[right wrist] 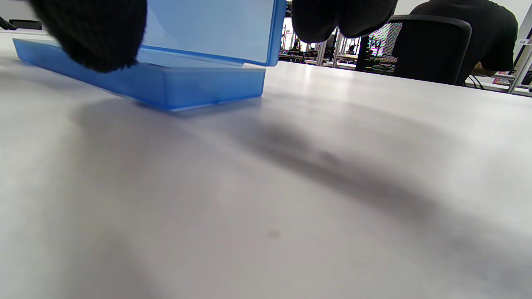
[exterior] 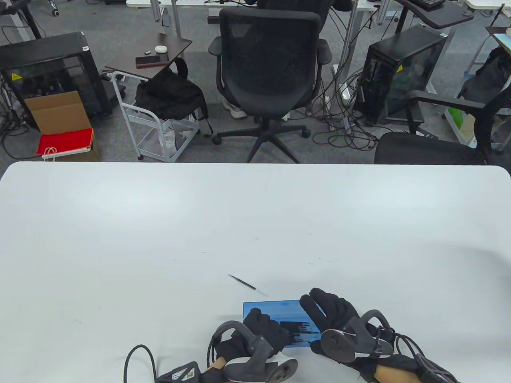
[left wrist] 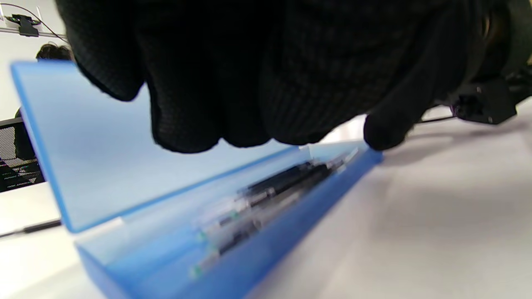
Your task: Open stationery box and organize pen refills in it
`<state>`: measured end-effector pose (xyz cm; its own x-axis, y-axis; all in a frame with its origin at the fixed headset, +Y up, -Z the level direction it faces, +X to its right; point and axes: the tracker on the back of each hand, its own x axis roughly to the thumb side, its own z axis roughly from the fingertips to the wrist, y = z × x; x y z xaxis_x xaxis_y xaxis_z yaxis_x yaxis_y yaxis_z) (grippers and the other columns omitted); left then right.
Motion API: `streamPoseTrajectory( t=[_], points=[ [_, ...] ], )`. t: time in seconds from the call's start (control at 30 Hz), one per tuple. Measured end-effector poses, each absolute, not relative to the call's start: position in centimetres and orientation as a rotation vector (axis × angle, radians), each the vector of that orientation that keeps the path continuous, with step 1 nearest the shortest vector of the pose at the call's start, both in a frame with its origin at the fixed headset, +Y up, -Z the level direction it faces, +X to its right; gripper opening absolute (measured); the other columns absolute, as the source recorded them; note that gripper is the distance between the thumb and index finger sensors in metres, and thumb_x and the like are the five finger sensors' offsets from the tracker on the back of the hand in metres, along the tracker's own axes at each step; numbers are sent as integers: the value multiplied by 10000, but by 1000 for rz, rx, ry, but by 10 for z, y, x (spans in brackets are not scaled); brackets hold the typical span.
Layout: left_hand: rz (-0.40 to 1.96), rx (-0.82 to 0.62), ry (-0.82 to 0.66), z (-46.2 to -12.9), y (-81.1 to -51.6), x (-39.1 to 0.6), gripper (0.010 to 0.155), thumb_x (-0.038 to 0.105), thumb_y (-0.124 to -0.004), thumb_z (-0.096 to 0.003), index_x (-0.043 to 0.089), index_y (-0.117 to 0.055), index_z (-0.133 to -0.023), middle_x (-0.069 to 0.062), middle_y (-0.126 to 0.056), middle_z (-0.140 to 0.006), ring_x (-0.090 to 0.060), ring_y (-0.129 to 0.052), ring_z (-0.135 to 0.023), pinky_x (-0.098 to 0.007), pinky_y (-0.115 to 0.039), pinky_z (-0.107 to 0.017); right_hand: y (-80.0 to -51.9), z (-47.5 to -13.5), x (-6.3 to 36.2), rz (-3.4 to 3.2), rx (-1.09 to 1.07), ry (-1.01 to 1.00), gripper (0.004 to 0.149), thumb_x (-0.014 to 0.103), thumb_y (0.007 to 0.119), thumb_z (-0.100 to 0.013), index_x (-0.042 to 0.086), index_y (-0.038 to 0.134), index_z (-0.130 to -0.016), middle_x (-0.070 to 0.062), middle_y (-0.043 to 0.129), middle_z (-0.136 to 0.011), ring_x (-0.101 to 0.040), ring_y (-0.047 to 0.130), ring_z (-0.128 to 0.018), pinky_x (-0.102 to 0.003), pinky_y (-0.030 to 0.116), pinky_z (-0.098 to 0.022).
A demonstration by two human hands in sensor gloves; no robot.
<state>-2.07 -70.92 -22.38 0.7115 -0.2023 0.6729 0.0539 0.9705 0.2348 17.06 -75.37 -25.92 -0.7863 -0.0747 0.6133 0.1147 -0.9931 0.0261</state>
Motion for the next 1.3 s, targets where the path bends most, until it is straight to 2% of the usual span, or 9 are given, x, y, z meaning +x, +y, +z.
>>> streamPoseTrajectory(
  t=[0.27, 0.47, 0.73, 0.9, 1.13, 1.3],
  points=[
    [-19, 316, -662, -243, -662, -45, 417, 371, -936, -444, 236, -922, -838, 11, -1060, -759, -240, -1125, -651, -493, -858, -643, -754, -259, 171, -2875, -982, -93, 1096, 575, 762, -484, 185, -31, -1132, -278, 102, -1222, -524, 502, -1084, -636, 524, -796],
    [-54, 284, -526, -271, -648, -63, 430, 360, -942, -450, 237, -910, -861, 8, -1046, -791, -245, -1109, -680, -508, -836, -659, -754, -259, 170, -2874, -980, -91, 1097, 576, 761, -484, 185, -33, -1131, -278, 102, -1222, -524, 503, -1084, -636, 524, -796],
    [-139, 146, -395, -322, -673, -78, 462, 335, -956, -448, 259, -881, -897, 18, -1002, -860, -250, -1060, -766, -539, -787, -703, -754, -259, 170, -2873, -979, -92, 1096, 577, 760, -483, 185, -32, -1131, -279, 102, -1222, -525, 502, -1084, -636, 524, -795],
    [-156, 60, -371, -349, -695, -82, 482, 321, -974, -435, 284, -870, -905, 41, -971, -895, -238, -1020, -817, -545, -762, -729, -754, -259, 170, -2876, -981, -95, 1098, 575, 762, -483, 185, -34, -1131, -278, 99, -1222, -524, 502, -1084, -636, 525, -796],
    [-209, -19, -420, -369, -722, -73, 494, 293, -994, -419, 312, -869, -897, 70, -950, -909, -214, -992, -842, -548, -735, -755, -754, -260, 171, -2879, -984, -99, 1096, 575, 761, -484, 186, -33, -1131, -278, 97, -1222, -521, 502, -1086, -636, 523, -797],
    [-247, -32, -505, -371, -735, -63, 477, 289, -997, -414, 317, -879, -876, 83, -963, -886, -199, -1005, -823, -542, -745, -750, -754, -260, 171, -2881, -986, -101, 1093, 572, 761, -486, 184, -31, -1131, -278, 98, -1221, -522, 502, -1085, -636, 524, -796]
  ],
)
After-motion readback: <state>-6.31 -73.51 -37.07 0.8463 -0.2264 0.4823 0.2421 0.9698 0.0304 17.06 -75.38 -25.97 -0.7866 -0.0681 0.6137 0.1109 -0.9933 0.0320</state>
